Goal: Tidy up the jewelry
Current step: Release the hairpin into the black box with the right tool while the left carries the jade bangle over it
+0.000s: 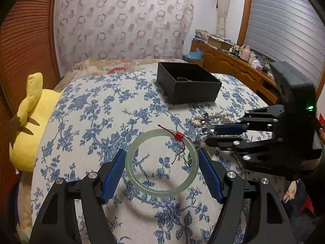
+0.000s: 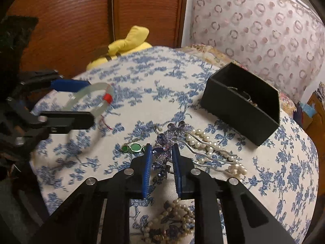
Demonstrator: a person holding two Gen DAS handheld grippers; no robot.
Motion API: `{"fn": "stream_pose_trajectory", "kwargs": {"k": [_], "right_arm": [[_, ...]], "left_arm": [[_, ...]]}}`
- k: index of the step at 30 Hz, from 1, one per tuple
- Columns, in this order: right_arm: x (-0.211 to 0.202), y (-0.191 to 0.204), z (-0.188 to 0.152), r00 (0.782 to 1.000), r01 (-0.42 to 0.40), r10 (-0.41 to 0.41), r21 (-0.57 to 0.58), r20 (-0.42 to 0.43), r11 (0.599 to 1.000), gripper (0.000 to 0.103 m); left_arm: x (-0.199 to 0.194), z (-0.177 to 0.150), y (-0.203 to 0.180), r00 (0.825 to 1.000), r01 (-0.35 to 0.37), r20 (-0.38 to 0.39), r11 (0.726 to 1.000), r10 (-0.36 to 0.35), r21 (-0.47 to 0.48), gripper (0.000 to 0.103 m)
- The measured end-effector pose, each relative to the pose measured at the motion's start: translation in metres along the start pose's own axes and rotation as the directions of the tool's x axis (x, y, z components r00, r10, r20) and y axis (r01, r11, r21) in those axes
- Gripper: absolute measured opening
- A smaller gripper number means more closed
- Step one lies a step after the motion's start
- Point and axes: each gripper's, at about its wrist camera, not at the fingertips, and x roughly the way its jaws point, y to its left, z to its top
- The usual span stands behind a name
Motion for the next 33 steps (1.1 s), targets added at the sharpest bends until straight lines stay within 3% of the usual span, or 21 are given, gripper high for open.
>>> {"fn": "stream_pose_trajectory", "kwargs": {"k": [16, 22, 33], "right_arm": [[-0.044, -0.061, 0.037, 0.989, 0.015, -0.022, 0.051, 0.143, 0.999, 0.022], [-0.037, -0.099, 0.054, 0.983, -0.008, -0.01, 0.095, 0.181, 0.995, 0.022], [0.005, -0.148, 0.073, 0.986, -0.09, 0.065, 0.166, 0.151, 0.982, 0.023]], "left_arm": [[0.038, 0.073, -0.019, 0.998, 0.04, 0.037, 0.997, -0.042, 0.07, 0.069], [0.056, 0.107, -0.022, 0.997, 0.059, 0.049, 0.996, -0.062, 0.07, 0.069], [0.094, 0.151, -0.01, 0.997, 0.074, 0.018, 0.996, -0.075, 0.039, 0.069]]}}
